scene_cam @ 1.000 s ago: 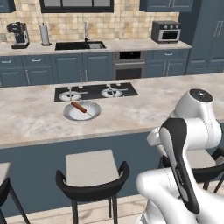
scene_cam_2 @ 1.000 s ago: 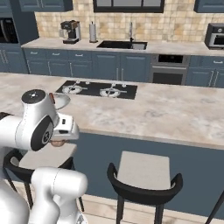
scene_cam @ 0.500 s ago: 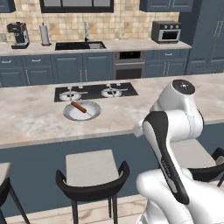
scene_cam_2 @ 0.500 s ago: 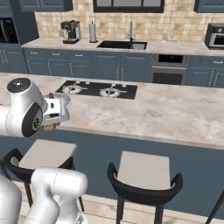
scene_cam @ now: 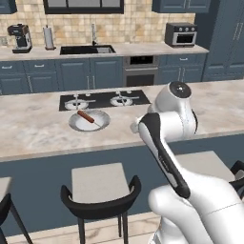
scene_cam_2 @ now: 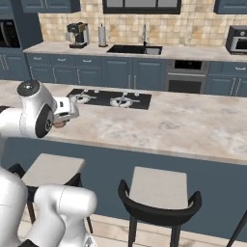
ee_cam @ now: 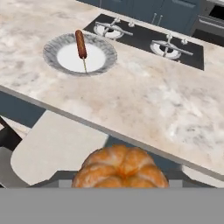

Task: Pick up each tangerine from the fridge and place one tangerine on each plate on the dining counter.

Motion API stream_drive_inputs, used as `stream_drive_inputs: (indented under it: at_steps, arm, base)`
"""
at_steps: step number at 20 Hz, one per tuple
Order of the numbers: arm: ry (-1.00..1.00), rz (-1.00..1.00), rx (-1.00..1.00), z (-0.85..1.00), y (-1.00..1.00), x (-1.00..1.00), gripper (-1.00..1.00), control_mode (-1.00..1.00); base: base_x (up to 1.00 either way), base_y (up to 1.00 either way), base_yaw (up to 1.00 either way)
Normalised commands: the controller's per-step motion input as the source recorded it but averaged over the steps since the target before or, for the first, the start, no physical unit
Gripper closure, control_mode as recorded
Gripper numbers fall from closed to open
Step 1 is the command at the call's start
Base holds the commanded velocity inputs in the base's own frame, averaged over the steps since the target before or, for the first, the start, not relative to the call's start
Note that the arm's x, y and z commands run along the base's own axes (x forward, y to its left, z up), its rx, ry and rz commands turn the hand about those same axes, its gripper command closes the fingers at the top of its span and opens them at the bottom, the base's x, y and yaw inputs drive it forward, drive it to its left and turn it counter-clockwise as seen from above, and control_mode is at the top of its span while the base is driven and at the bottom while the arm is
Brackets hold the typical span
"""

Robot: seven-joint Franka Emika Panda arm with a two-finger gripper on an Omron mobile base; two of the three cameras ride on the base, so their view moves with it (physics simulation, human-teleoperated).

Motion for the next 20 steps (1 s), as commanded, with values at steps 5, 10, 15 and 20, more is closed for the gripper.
stream_drive_inputs:
  at_steps: [5,10,15,20]
  arm:
    - [0.00,0.11,0.09,0.00,0.39,0.75,1.00,-1.00]
    - [0.00,0.10,0.03,0.00,0.45,0.77,1.00,-1.00]
    - [0.04,0.06,0.00,-0.12,0.64,0.77,1.00,-1.00]
    - [0.11,0.08,0.00,-0.44,0.46,0.61,1.00,-1.00]
  base:
    - [0.00,0.00,0.00]
    - [0.00,0.00,0.00]
    - [0.00,0.00,0.00]
    - [0.00,0.00,0.00]
